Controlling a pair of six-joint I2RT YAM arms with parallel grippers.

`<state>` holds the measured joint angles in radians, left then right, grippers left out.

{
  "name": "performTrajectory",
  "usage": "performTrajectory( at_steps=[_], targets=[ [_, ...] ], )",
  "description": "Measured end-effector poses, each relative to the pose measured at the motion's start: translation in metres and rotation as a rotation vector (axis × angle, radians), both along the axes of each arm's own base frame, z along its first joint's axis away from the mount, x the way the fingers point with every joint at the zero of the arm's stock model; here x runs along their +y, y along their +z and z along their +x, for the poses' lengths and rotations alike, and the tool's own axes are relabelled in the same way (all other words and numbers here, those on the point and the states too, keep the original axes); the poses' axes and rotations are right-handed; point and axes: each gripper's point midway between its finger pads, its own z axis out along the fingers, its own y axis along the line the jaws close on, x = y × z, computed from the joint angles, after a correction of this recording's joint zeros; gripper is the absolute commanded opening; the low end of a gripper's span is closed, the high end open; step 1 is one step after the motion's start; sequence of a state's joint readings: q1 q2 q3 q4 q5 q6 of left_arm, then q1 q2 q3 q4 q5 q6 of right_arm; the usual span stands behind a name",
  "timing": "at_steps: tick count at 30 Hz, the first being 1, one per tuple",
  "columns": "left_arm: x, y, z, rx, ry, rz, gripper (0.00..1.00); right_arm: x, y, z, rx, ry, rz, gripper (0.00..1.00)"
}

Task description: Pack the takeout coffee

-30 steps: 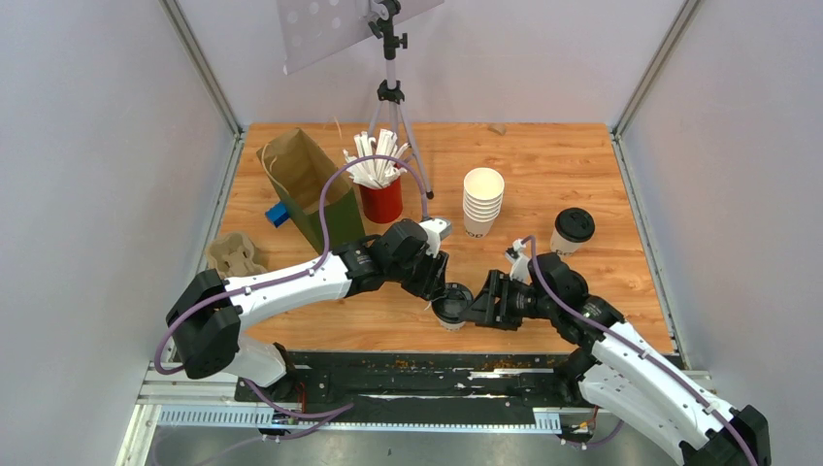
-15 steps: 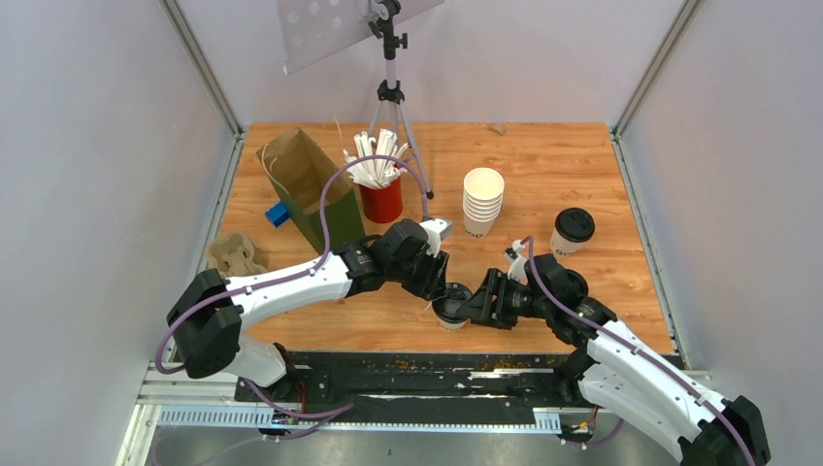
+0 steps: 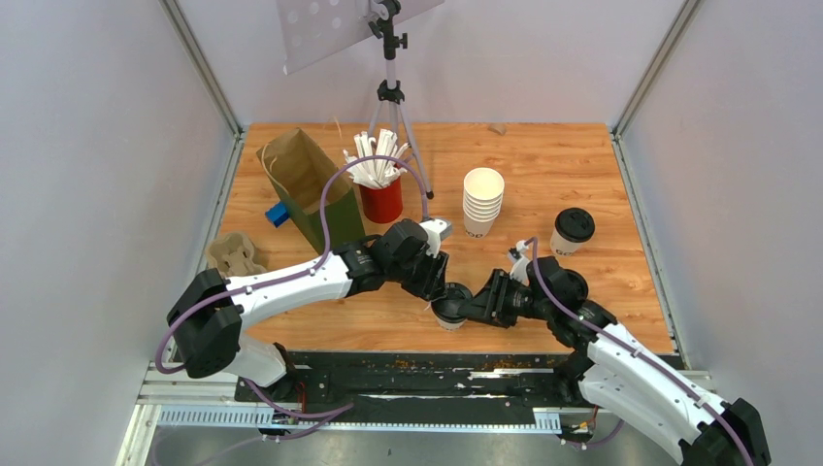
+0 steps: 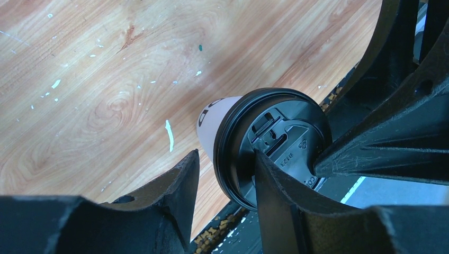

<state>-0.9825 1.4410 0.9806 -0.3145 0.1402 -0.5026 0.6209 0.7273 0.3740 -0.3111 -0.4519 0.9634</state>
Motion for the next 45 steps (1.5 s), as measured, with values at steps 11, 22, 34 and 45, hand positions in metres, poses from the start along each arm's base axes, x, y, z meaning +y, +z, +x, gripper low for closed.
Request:
performTrajectory(
  at_steps=[11,22,34,45],
  targets=[
    [0.002,-0.001,0.001,-0.003,-0.002,0.013,0.50,0.001,-0.004,0.001,-0.010,-0.019,0.033,0.25],
    [0.001,0.000,0.000,0.000,-0.006,0.012,0.50,0.000,-0.003,0.001,-0.016,-0.028,0.041,0.36],
    [0.003,-0.001,-0.010,0.042,-0.035,0.043,0.52,-0.014,0.043,0.012,-0.135,0.010,-0.134,0.36],
    [0.004,-0.002,-0.013,0.057,-0.046,0.057,0.52,-0.023,0.047,0.012,-0.143,0.013,-0.200,0.36]
  ],
)
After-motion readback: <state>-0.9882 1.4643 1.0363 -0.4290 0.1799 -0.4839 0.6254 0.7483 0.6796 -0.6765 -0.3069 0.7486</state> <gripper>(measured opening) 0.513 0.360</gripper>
